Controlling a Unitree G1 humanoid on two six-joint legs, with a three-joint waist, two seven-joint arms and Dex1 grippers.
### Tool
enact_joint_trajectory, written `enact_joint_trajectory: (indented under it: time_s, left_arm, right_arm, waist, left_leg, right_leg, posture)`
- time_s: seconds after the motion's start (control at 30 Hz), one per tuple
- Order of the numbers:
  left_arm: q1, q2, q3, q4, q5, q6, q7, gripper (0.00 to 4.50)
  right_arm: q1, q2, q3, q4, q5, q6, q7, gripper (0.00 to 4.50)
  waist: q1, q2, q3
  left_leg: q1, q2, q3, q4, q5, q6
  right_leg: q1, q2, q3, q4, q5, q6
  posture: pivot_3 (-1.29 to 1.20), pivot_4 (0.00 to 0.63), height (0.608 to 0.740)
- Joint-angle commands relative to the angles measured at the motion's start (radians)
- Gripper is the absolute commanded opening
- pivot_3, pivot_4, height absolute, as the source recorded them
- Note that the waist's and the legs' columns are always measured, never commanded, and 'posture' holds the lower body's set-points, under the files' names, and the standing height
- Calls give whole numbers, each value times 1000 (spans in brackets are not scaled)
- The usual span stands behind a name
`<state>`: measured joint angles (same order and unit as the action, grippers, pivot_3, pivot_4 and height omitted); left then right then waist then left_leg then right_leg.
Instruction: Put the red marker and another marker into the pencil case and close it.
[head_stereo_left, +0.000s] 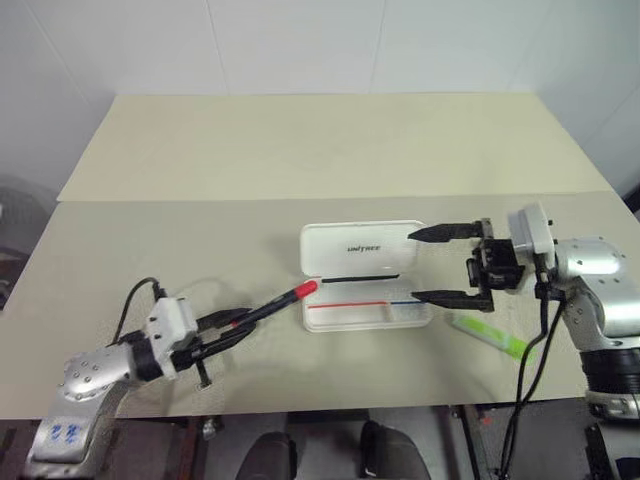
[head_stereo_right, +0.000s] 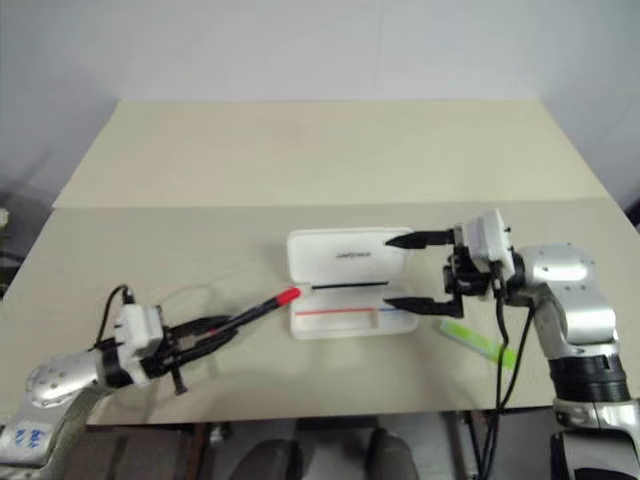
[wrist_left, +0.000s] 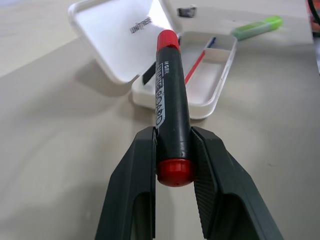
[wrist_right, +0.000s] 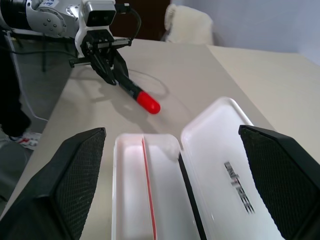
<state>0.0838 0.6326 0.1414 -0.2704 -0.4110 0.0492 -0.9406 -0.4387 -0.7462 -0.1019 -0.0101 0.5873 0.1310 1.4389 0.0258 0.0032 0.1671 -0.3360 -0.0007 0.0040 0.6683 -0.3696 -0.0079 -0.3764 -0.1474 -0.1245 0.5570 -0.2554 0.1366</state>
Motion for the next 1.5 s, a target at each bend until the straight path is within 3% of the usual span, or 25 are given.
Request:
enact_joint_trajectory:
  time_s: [0.03, 0.17, 0.33, 0.7, 1.03, 1.4, 1.5]
  left_arm:
    - [-105, -14, -80, 55, 56, -32, -19, 643]
    - [-291, -87, -197, 176, 138, -49, -6, 643]
    - [-414, -170, -275, 263, 192, -56, 9, 643]
    - [-502, -228, -369, 314, 262, -48, 15, 643]
    - [-554, -257, -371, 376, 301, -57, 42, 643]
    - [-534, -298, -353, 322, 248, -17, 43, 4386]
    - [-511, -310, -336, 262, 198, 14, 35, 4386]
  right_arm:
    - [49, -36, -72, -69, 25, 7, -28, 4500]
    - [123, -49, -119, -101, 24, 8, -67, 4500]
    - [213, -47, -169, -164, 33, 20, -129, 4500]
    - [299, -4, -185, -263, 47, 19, -239, 4500]
    - [333, 25, -170, -312, 48, 12, -301, 4500]
    - [321, 38, -155, -302, 45, 11, -325, 4500]
    - [320, 49, -152, -286, 49, 17, -331, 4500]
  waist:
    - [2, 0, 0]
    - [2, -1, 0]
    - [1, -2, 0]
    - [9, -2, 1]
    - [11, -3, 1]
    - [12, -3, 1]
    - [12, -3, 1]
  left_leg:
    - [0, 0, 0, 0, 0, 0]
    - [0, -1, 3, 1, 0, 0]
    - [1, 0, 4, 3, 0, 1]
    - [0, 1, 5, 8, 0, 1]
    - [-1, 1, 5, 9, 0, 1]
    - [-1, 1, 5, 9, 0, 1]
    - [-1, 1, 5, 9, 0, 1]
  right_leg:
    - [0, 0, 0, 0, 0, 0]
    - [1, -1, 0, 0, 0, 1]
    - [1, -1, -1, 1, 0, 1]
    - [2, -1, -1, 1, 1, 2]
    - [2, -1, -1, 1, 1, 2]
    - [2, -1, -1, 1, 1, 2]
    - [2, -1, -1, 1, 1, 2]
  posture:
    - [0, 150, 740]
    - [0, 150, 740]
    - [0, 150, 740]
    - [0, 150, 740]
    - [0, 150, 740]
    - [0, 150, 740]
    - [0, 150, 740]
